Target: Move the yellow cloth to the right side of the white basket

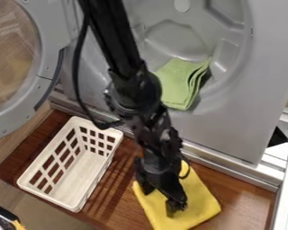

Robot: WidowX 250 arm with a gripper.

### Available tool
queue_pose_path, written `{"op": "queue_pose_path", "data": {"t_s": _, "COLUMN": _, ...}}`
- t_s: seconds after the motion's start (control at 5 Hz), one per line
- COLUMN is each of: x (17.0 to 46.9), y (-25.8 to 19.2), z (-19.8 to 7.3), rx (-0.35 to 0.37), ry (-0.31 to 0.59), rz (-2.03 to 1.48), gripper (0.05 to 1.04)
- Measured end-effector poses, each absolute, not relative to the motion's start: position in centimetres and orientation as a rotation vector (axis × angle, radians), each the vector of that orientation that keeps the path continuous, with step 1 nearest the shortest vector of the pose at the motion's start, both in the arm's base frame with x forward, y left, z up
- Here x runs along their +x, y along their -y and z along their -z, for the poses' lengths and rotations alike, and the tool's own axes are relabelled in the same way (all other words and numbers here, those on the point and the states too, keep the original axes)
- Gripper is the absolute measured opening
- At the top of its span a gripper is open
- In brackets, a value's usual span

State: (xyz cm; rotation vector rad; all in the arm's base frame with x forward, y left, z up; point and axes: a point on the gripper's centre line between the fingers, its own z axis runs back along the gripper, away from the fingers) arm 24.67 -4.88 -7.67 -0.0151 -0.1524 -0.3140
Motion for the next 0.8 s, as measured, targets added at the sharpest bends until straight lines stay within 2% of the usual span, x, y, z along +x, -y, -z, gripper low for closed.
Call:
{"op": "queue_pose_path", "data": {"t_s": 0.6, "x": 24.6, "y": 1.2, "z": 7.8, "rx": 0.0, "ry": 0.157, "rz": 0.213, "gripper": 0.999}}
{"op": "queue_pose_path", "data": {"t_s": 0.8, "x": 23.9, "y": 0.2, "z": 7.7, "rx": 0.024, "ry": 0.127, "rz": 0.188, "gripper": 0.999}}
